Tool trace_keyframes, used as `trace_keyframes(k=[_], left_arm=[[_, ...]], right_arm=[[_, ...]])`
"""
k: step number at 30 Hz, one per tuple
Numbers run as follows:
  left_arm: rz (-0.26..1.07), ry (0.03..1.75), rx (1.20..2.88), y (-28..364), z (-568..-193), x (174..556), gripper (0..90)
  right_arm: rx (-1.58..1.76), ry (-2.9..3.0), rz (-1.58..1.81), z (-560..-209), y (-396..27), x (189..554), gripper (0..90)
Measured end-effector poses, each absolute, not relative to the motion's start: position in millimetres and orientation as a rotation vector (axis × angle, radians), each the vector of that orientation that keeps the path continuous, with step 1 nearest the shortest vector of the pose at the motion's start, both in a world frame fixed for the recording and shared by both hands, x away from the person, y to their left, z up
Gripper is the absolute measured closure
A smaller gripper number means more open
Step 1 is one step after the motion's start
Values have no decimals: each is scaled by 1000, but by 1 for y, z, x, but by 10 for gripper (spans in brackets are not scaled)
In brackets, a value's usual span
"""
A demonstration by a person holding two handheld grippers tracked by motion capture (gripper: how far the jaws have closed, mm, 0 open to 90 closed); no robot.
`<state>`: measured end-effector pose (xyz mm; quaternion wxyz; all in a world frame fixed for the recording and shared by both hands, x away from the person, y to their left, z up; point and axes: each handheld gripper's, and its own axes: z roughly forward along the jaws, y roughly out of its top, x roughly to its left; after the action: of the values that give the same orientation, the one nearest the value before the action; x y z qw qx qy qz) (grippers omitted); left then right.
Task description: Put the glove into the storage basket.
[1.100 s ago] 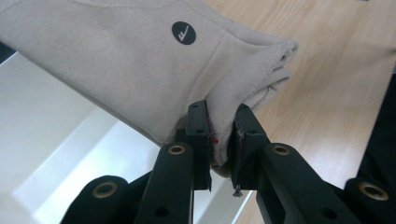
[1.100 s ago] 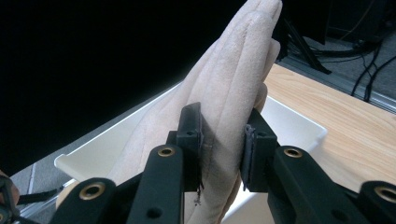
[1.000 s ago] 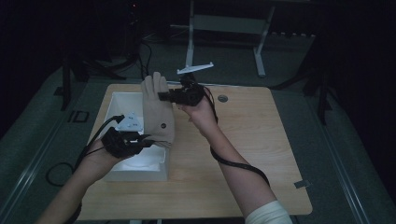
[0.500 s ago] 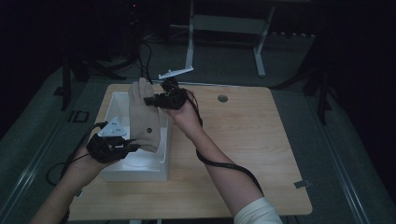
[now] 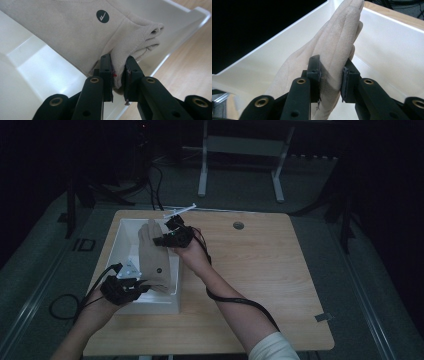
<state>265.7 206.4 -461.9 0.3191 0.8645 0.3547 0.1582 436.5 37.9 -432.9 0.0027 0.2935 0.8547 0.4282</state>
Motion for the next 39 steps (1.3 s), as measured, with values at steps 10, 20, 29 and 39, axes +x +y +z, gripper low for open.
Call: trace_keyframes(k=[10, 20, 29, 39], left_arm=[[389, 963, 2204, 207, -484, 266, 799], [395, 1015, 2187, 215, -500, 268, 796], [328, 1058, 2192, 217, -506, 276, 679], [357, 1091, 2136, 214, -501, 274, 525]], right_arm=[[909, 2725, 1257, -445, 47, 441, 733], [881, 2750, 1152, -451, 64, 441, 732], [863, 2745, 1060, -455, 74, 445, 661], [896, 2703, 1133, -445, 59, 447, 548]])
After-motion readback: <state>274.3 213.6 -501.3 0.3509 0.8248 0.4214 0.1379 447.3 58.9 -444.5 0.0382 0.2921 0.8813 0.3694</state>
